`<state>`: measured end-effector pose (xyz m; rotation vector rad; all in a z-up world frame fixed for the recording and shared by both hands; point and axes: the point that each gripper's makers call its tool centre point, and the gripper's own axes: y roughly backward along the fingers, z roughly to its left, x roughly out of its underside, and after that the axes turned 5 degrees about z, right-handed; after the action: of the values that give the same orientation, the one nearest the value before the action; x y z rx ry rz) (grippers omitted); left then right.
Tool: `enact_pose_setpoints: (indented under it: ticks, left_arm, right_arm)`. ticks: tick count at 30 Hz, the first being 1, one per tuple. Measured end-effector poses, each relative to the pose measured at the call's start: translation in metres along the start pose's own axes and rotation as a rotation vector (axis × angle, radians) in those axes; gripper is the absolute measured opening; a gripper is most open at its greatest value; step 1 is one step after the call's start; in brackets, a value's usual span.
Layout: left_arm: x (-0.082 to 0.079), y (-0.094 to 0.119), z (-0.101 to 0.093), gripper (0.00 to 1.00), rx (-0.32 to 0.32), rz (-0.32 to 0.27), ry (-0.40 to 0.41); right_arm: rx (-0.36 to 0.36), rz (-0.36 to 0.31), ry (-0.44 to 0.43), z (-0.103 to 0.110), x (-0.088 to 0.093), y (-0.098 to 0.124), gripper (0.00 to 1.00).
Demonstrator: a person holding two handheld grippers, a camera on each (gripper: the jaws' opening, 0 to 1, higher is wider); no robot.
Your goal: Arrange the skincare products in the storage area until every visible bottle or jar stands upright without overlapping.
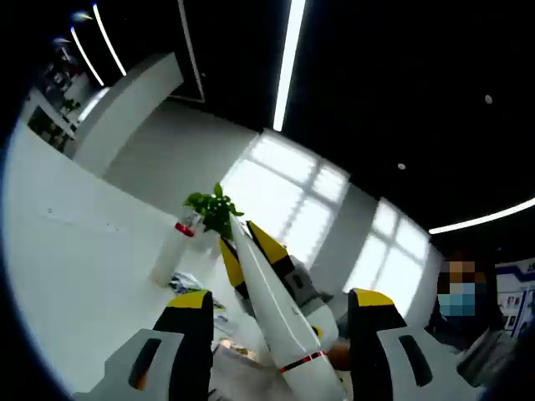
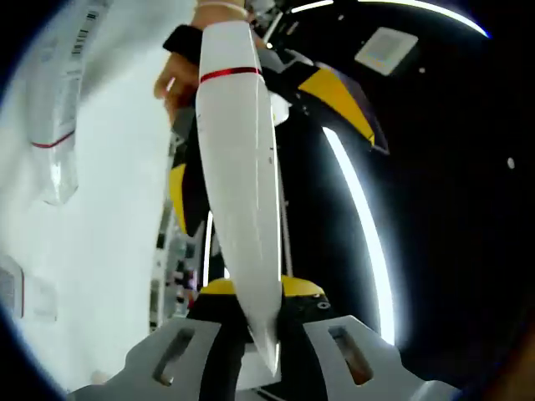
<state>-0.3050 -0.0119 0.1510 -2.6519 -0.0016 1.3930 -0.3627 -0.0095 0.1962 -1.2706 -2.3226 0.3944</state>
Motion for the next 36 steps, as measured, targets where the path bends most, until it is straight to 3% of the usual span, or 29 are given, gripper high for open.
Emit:
enact_pose_setpoints:
  ticks: [6, 10, 15, 21, 30, 36]
  left_arm:
    - [0.024, -0.011, 0.001, 0.48, -0.023, 0.114, 0.007]
    - [0.045, -0.017, -0.011, 0.3, 0.055, 0.232, 0.02]
    - [0.058, -0.022, -0.011, 0.28, 0.011, 0.31, 0.042]
    - [0.055, -0.022, -0.001, 0.22, -0.074, 0.337, 0.017]
    - [0.05, -0.015, 0.009, 0.19, -0.123, 0.334, -0.043]
    - [0.041, -0.012, 0.007, 0.18, -0.148, 0.291, -0.073]
  right_arm:
    - [0.024, -0.083, 0.09, -0.004, -0.021, 0.003, 0.13]
    - [0.025, -0.123, 0.13, -0.003, -0.033, 0.005, 0.13]
    - [0.036, -0.143, 0.151, -0.003, -0.038, 0.005, 0.13]
    - [0.063, -0.119, 0.176, -0.01, -0.034, 0.004, 0.19]
    - [0.058, -0.111, 0.147, -0.008, -0.032, 0.0, 0.25]
    - [0.061, -0.144, 0.115, -0.012, -0.037, 0.003, 0.29]
